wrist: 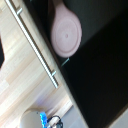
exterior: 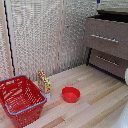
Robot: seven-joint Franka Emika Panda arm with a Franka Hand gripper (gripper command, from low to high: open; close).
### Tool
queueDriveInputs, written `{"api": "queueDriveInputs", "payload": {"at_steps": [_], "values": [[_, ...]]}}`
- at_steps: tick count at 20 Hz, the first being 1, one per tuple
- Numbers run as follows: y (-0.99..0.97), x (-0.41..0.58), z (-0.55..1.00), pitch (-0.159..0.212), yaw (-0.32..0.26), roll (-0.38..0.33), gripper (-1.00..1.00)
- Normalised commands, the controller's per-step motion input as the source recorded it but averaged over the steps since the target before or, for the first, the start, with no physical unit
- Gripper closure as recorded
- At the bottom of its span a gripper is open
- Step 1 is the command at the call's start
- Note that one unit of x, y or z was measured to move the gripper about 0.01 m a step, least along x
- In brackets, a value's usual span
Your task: Compassionately, move the pinch receptors towards pink recepticle. Embrace the recepticle delicately and rise accordingly. Progress forward guided by applied tension and move towards the highest section of the storage unit. Place the recepticle delicately and shut the storage unit.
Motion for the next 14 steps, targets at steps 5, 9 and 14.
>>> {"api": "queueDriveInputs", "payload": {"at_steps": [5, 9, 14], "values": [[0.5, -0.489, -0.21, 0.049, 0.008, -0.263, -1.0], [0.35, -0.396, -0.45, 0.001, 0.038, -0.316, -1.0], [0.07, -0.271, -0.49, 0.0, 0.144, -0.32, -1.0]]}}
